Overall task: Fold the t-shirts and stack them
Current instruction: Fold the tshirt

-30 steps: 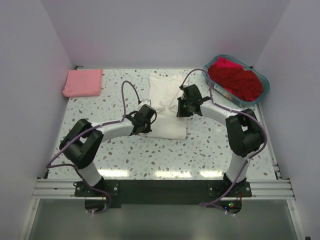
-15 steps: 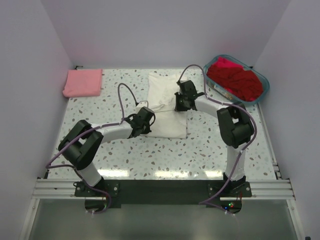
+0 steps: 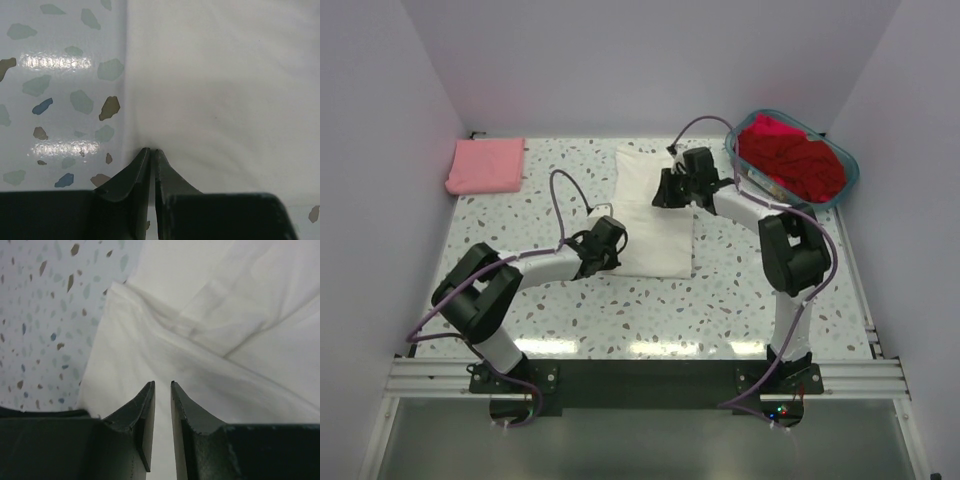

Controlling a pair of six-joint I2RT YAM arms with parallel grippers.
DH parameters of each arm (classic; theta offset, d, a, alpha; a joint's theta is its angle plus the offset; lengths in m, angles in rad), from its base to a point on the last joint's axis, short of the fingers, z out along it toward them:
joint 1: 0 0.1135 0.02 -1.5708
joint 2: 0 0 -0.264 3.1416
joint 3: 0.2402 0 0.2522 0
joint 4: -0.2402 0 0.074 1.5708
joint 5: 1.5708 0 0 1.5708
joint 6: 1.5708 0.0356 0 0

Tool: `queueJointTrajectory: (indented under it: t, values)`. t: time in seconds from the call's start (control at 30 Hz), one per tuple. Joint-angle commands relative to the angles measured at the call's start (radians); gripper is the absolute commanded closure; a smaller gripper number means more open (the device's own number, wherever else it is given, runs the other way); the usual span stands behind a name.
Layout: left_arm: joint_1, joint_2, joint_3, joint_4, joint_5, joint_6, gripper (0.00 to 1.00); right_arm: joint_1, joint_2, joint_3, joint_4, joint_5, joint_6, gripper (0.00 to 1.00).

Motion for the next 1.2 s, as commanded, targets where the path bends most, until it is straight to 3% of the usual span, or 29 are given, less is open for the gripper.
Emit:
queueJointTrajectory:
  t: [0.0,0.13,0.4,0.63,0.93,1.17]
  values:
    - [0.005,0.011,-0.018,-0.097,0.026,-0.011,0.87,0.057,-0.068,-0.103,0.163,-0.219,0.074,0.77]
    - [0.005,-0.003,-0.025,-0.115,0.047,-0.028,0.86,0.083,-0.043,-0.152,0.201,-0.311,0.136,0.77]
    - [0.01,-0.211,-0.05,-0.126,0.106,-0.025,0.83,0.08,-0.23,-0.423,0.333,-0.395,0.262,0.74]
    - [0.057,-0.256,-0.107,0.076,0.317,0.001,0.82,0.048,-0.365,-0.66,0.419,-0.472,0.322,0.71]
    - [0.128,-0.099,-0.255,0.256,0.433,-0.091,0.86,-0.079,-0.24,-0.881,0.671,-0.524,0.38,0.71]
    - [0.138,-0.208,-0.38,0.241,0.43,-0.151,0.87,-0.135,-0.233,-0.973,0.679,-0.535,0.393,0.7]
